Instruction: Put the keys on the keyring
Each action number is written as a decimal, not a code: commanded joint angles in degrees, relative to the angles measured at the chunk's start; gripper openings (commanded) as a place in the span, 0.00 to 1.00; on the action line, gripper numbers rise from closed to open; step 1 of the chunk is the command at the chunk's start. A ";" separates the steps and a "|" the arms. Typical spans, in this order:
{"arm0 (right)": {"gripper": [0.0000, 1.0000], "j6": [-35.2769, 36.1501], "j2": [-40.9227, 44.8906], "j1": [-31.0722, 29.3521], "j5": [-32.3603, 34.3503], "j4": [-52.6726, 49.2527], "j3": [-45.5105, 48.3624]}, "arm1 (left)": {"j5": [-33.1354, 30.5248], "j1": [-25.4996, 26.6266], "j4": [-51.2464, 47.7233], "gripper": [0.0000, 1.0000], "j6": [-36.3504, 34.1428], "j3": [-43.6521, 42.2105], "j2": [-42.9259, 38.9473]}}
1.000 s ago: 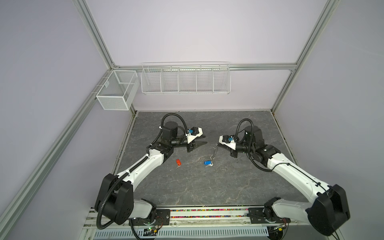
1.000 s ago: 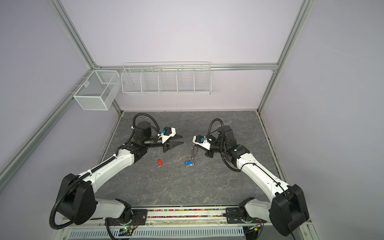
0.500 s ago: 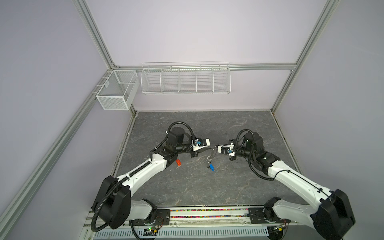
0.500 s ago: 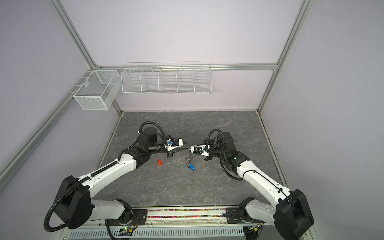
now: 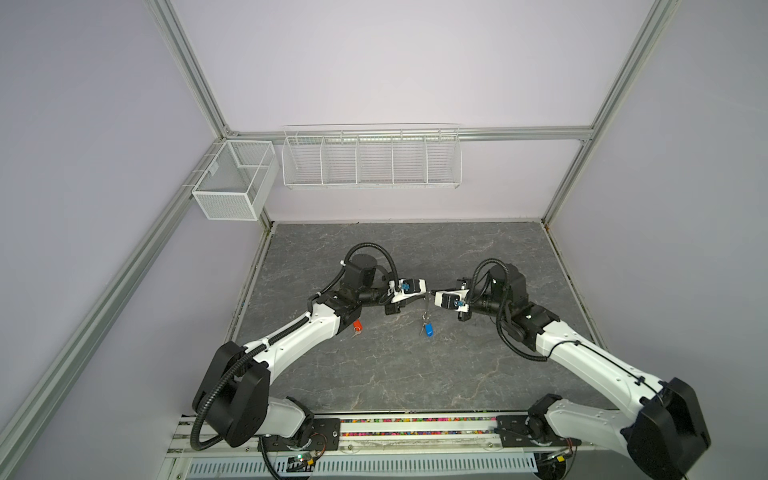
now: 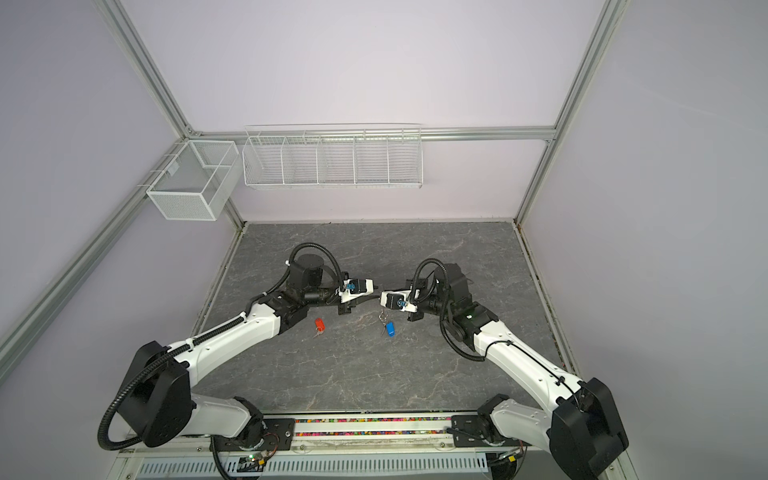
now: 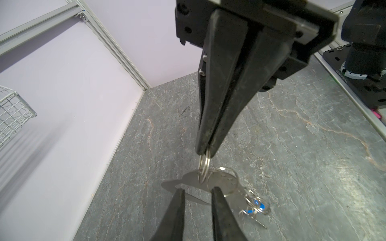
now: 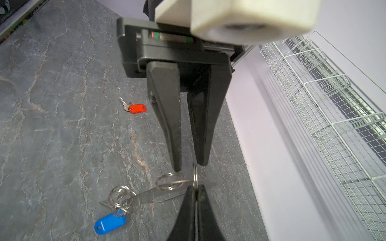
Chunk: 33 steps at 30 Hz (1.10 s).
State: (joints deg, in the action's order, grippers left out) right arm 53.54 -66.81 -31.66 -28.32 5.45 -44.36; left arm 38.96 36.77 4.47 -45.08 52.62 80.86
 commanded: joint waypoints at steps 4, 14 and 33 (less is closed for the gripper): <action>0.07 -1.28 0.03 -0.82 -1.48 1.93 0.16 | 0.89 0.32 2.69 0.21 0.95 2.16 1.36; 0.07 -2.54 -1.65 -1.36 -0.94 2.85 -0.03 | 3.49 0.32 4.76 0.12 2.54 1.43 1.06; 0.35 -7.18 -1.23 -0.97 6.06 3.54 1.44 | -6.57 2.78 -0.45 0.00 -3.80 1.83 -0.86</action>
State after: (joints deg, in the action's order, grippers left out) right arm 48.29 -68.47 -32.56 -24.84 8.84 -44.25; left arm 37.65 38.20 6.83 -44.29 52.62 81.52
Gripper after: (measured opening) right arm 0.320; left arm 0.047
